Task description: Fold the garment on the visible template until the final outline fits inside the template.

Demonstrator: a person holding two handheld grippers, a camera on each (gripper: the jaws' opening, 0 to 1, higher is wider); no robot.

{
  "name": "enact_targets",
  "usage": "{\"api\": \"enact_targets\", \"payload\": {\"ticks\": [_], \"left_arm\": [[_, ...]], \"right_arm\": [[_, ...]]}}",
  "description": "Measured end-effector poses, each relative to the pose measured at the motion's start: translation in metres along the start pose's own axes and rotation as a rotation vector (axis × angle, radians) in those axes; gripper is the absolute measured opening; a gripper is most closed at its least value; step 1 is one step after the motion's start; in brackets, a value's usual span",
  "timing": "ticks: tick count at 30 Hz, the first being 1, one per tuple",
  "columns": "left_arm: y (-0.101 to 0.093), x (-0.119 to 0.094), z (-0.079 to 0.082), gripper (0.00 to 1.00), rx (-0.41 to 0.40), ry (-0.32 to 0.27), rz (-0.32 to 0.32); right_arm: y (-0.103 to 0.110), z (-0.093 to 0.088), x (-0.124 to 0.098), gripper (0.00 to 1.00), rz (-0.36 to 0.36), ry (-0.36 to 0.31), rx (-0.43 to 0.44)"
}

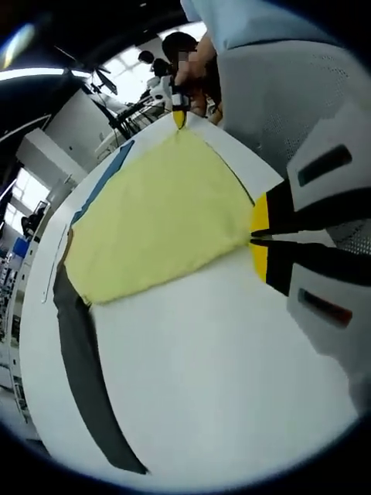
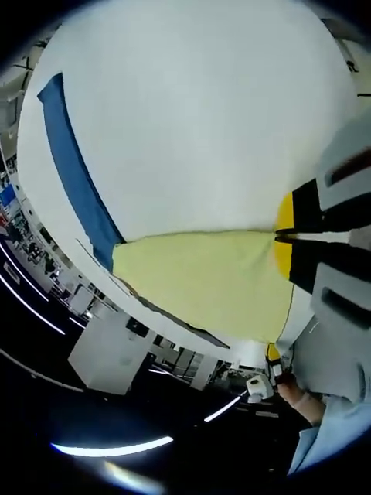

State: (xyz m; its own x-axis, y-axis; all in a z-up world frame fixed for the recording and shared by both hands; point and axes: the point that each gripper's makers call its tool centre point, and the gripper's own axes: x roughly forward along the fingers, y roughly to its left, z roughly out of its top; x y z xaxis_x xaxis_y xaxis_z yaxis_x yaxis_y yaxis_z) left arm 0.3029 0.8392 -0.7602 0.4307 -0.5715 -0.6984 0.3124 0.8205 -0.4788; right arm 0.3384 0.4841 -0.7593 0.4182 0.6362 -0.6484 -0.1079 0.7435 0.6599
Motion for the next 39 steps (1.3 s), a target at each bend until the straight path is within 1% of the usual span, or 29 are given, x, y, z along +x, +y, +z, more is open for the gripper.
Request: {"api": "enact_targets", "payload": {"ticks": [1, 2, 3, 4, 5, 6, 7, 9, 10, 11, 12, 13, 16, 17, 18, 20, 21, 23, 25, 27, 28, 32, 34, 35, 36, 37, 39], "left_arm": [[-0.001, -0.002, 0.003, 0.00, 0.001, -0.026, -0.002], [-0.002, -0.003, 0.007, 0.00, 0.003, -0.046, -0.008], [-0.002, -0.004, 0.009, 0.01, -0.005, -0.059, -0.011], [-0.001, -0.006, 0.011, 0.01, -0.005, -0.071, -0.009], [-0.001, -0.007, 0.011, 0.03, 0.000, -0.073, -0.010], [-0.001, -0.009, 0.017, 0.06, 0.008, -0.100, -0.010], [-0.001, -0.010, 0.018, 0.09, 0.010, -0.109, -0.006], [-0.001, -0.012, 0.020, 0.15, 0.002, -0.114, -0.019], [-0.002, -0.013, 0.023, 0.19, 0.009, -0.128, -0.025], [-0.003, -0.014, 0.026, 0.24, 0.016, -0.143, -0.027], [-0.003, -0.015, 0.026, 0.30, 0.019, -0.148, -0.028], [-0.005, -0.015, 0.028, 0.33, 0.026, -0.155, -0.033], [-0.006, -0.015, 0.032, 0.41, 0.039, -0.169, -0.029], [-0.006, -0.016, 0.035, 0.45, 0.045, -0.188, -0.020], [-0.006, -0.016, 0.039, 0.53, 0.046, -0.206, -0.016], [-0.007, -0.017, 0.042, 0.63, 0.036, -0.217, -0.011], [-0.008, -0.017, 0.043, 0.66, 0.040, -0.223, -0.009], [-0.010, -0.018, 0.047, 0.71, 0.049, -0.240, -0.010], [-0.010, -0.019, 0.051, 0.79, 0.040, -0.268, -0.004], [-0.008, -0.020, 0.057, 0.86, 0.041, -0.305, 0.012], [-0.008, -0.021, 0.058, 0.87, 0.044, -0.309, 0.021], [-0.013, -0.023, 0.058, 0.90, 0.055, -0.332, 0.010], [-0.015, -0.025, 0.060, 0.93, 0.068, -0.362, 0.008], [-0.016, -0.025, 0.060, 0.95, 0.070, -0.370, 0.006], [-0.016, -0.027, 0.065, 0.98, 0.085, -0.408, 0.005], [-0.016, -0.029, 0.064, 0.99, 0.084, -0.414, 0.006], [-0.017, -0.032, 0.064, 0.99, 0.077, -0.424, 0.004]], "right_arm": [[-0.001, 0.002, 0.000, 0.00, -0.004, -0.013, -0.031], [-0.001, 0.002, -0.001, 0.01, -0.002, -0.013, -0.037], [0.000, 0.004, -0.002, 0.05, 0.004, -0.021, -0.046], [0.002, 0.006, -0.003, 0.13, 0.009, -0.033, -0.056], [0.004, 0.009, -0.005, 0.18, 0.013, -0.049, -0.067], [0.007, 0.012, -0.005, 0.23, 0.018, -0.061, -0.076], [0.010, 0.013, -0.007, 0.29, 0.024, -0.062, -0.087], [0.013, 0.016, -0.007, 0.35, 0.031, -0.074, -0.114], [0.014, 0.017, -0.008, 0.40, 0.035, -0.080, -0.127], [0.017, 0.020, -0.008, 0.45, 0.042, -0.099, -0.153], [0.018, 0.021, -0.008, 0.50, 0.042, -0.104, -0.161], [0.021, 0.024, -0.008, 0.56, 0.049, -0.118, -0.180], [0.024, 0.027, -0.008, 0.66, 0.052, -0.126, -0.207], [0.024, 0.028, -0.007, 0.67, 0.048, -0.130, -0.221], [0.024, 0.029, -0.007, 0.68, 0.048, -0.132, -0.230], [0.021, 0.034, -0.007, 0.72, 0.038, -0.145, -0.241], [0.016, 0.036, -0.007, 0.74, 0.032, -0.145, -0.241], [0.009, 0.042, -0.007, 0.80, 0.017, -0.149, -0.248], [0.005, 0.047, -0.008, 0.82, 0.007, -0.155, -0.256], [0.000, 0.053, -0.009, 0.83, -0.007, -0.158, -0.251], [-0.002, 0.058, -0.011, 0.82, -0.013, -0.164, -0.253], [-0.009, 0.080, -0.018, 0.81, -0.040, -0.205, -0.262], [-0.020, 0.097, -0.021, 0.80, -0.068, -0.255, -0.247], [-0.029, 0.107, -0.023, 0.79, -0.088, -0.289, -0.200], [-0.035, 0.112, -0.025, 0.78, -0.094, -0.308, -0.169], [-0.041, 0.122, -0.029, 0.78, -0.096, -0.347, -0.134], [-0.053, 0.136, -0.037, 0.78, -0.121, -0.399, -0.086]]}}
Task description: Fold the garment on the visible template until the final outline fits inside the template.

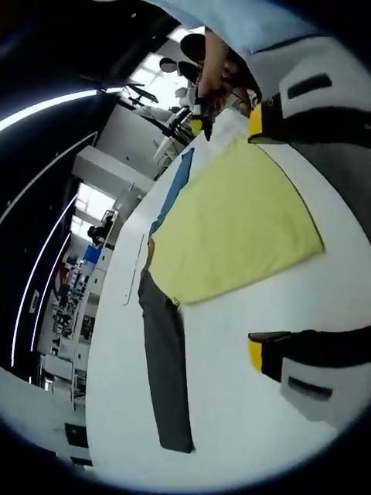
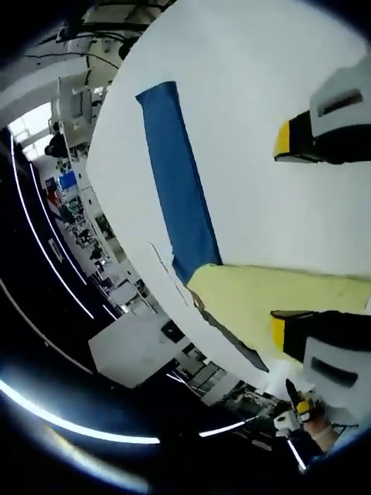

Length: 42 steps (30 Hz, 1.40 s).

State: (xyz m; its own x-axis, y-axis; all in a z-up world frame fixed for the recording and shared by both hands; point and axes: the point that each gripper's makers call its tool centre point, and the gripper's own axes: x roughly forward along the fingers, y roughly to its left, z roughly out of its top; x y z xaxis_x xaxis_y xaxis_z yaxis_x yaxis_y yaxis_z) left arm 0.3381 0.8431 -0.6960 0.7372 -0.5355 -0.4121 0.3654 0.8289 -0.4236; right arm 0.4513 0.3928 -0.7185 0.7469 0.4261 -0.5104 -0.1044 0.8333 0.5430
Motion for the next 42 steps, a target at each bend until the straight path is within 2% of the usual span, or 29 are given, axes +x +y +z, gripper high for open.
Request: {"api": "enact_targets", "payload": {"ticks": [2, 4, 5, 7, 9, 15, 18, 21, 24, 27, 38, 42], "left_arm": [[-0.003, -0.003, 0.004, 0.99, -0.001, -0.021, -0.011], [-0.003, -0.004, 0.004, 0.99, -0.001, -0.023, -0.011], [-0.003, -0.004, 0.005, 0.99, 0.004, -0.031, -0.012], [-0.002, -0.005, 0.005, 0.99, 0.002, -0.027, -0.001], [-0.002, -0.006, 0.007, 0.98, -0.001, -0.046, 0.002], [0.001, -0.009, 0.004, 0.96, -0.020, -0.050, 0.023], [0.003, -0.011, 0.005, 0.95, -0.034, -0.062, 0.031], [0.005, -0.014, 0.005, 0.95, -0.045, -0.065, 0.039], [0.006, -0.016, 0.008, 0.93, -0.055, -0.073, 0.041], [0.001, -0.018, 0.017, 0.92, -0.042, -0.105, 0.026], [0.000, -0.018, 0.026, 0.89, -0.055, -0.108, 0.021], [-0.004, -0.018, 0.029, 0.89, -0.084, -0.137, 0.003]], "right_arm": [[-0.012, 0.011, -0.001, 0.77, -0.036, -0.031, 0.011], [-0.024, 0.019, 0.000, 0.73, -0.047, -0.035, 0.025], [-0.033, 0.022, 0.000, 0.72, -0.076, -0.037, 0.045], [-0.047, 0.035, 0.000, 0.72, -0.114, -0.078, 0.032], [-0.060, 0.044, -0.001, 0.70, -0.165, -0.085, 0.034], [-0.085, 0.077, 0.003, 0.64, -0.261, -0.159, 0.011], [-0.097, 0.082, 0.006, 0.64, -0.302, -0.174, 0.048], [-0.097, 0.082, 0.007, 0.62, -0.328, -0.170, 0.043], [-0.094, 0.083, 0.007, 0.60, -0.331, -0.181, 0.062], [-0.092, 0.083, 0.010, 0.58, -0.328, -0.175, 0.071], [-0.106, 0.089, 0.025, 0.55, -0.360, -0.155, 0.085], [-0.110, 0.091, 0.030, 0.46, -0.381, -0.145, 0.058]]}}
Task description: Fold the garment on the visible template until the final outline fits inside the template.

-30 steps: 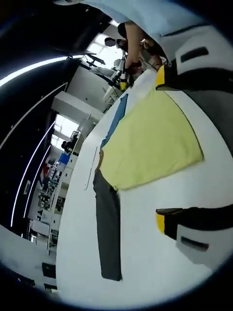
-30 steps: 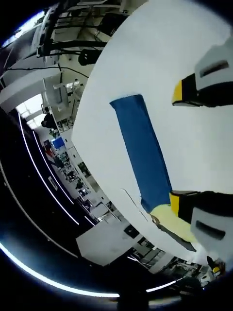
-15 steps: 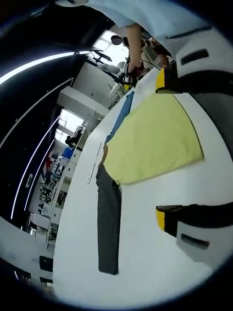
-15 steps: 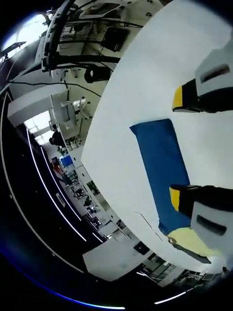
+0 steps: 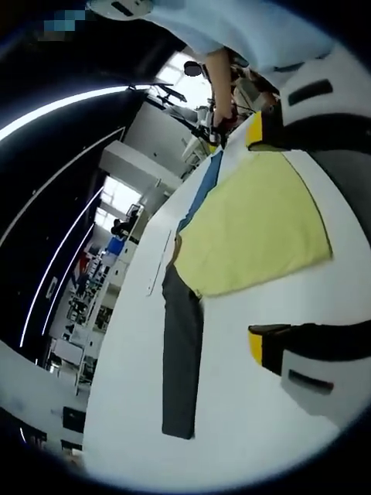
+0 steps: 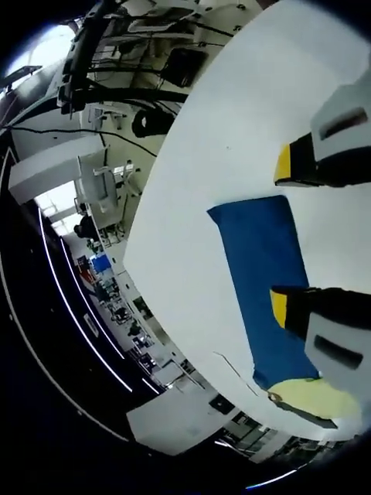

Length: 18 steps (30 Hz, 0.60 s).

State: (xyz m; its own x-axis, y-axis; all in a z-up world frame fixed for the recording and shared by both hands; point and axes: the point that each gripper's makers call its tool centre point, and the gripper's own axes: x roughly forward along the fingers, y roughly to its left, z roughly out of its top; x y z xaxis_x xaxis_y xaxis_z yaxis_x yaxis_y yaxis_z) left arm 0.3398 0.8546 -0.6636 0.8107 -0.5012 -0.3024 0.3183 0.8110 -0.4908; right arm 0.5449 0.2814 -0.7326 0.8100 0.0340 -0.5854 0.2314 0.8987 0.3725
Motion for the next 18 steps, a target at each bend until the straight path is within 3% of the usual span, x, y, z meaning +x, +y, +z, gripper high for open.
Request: {"api": "enact_targets", "payload": {"ticks": [4, 10, 18], "left_arm": [[0.001, 0.001, -0.003, 0.88, -0.007, 0.005, 0.004], [-0.001, 0.002, -0.006, 0.86, -0.016, 0.006, -0.009], [-0.002, 0.001, -0.006, 0.85, -0.018, 0.008, -0.016]], "right_arm": [[-0.005, 0.003, 0.003, 0.38, -0.014, 0.000, -0.017], [-0.020, 0.002, 0.001, 0.13, -0.065, 0.033, 0.007], [-0.014, 0.006, -0.003, 0.06, -0.056, 0.025, -0.016]]}}
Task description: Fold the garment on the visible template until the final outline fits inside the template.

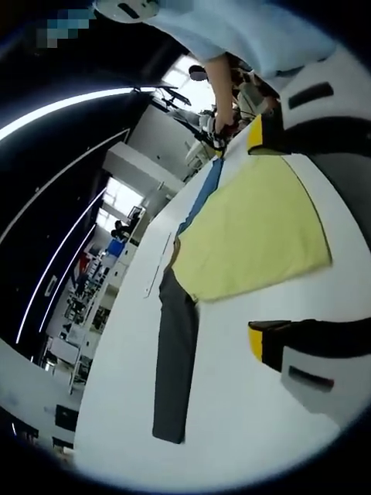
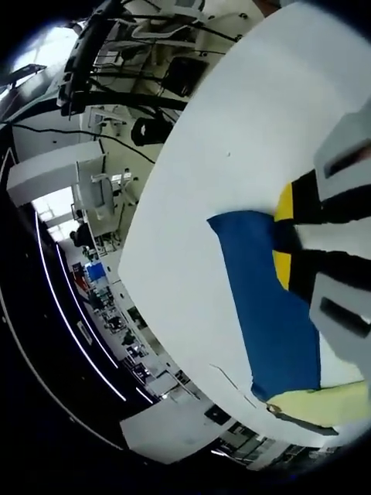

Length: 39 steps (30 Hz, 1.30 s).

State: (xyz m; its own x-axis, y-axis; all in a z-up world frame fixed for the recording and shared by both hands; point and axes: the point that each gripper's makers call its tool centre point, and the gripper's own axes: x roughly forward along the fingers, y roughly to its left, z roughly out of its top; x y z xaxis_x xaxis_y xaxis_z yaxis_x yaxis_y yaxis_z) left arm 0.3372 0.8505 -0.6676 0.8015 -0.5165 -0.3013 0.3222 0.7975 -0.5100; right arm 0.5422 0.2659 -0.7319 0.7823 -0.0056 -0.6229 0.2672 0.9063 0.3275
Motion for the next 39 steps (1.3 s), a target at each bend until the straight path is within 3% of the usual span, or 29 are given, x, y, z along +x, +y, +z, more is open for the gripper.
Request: {"api": "enact_targets", "payload": {"ticks": [3, 9, 19, 30, 39], "left_arm": [[0.000, -0.001, -0.001, 0.84, 0.000, 0.001, 0.000], [-0.002, -0.001, -0.003, 0.83, 0.000, 0.000, -0.003], [-0.007, 0.001, -0.001, 0.81, -0.002, -0.016, -0.021], [-0.011, -0.002, 0.006, 0.79, 0.002, -0.046, -0.037], [-0.014, -0.004, 0.009, 0.79, 0.027, -0.045, -0.049]], "right_arm": [[0.002, 0.003, -0.002, 0.00, 0.009, -0.006, -0.018], [0.008, 0.009, -0.002, 0.00, 0.023, -0.022, -0.048], [0.043, 0.019, -0.004, 0.00, 0.103, -0.054, -0.116], [0.124, 0.023, 0.008, 0.00, 0.298, -0.049, -0.183], [0.202, 0.002, 0.014, 0.00, 0.446, -0.007, -0.210]]}}
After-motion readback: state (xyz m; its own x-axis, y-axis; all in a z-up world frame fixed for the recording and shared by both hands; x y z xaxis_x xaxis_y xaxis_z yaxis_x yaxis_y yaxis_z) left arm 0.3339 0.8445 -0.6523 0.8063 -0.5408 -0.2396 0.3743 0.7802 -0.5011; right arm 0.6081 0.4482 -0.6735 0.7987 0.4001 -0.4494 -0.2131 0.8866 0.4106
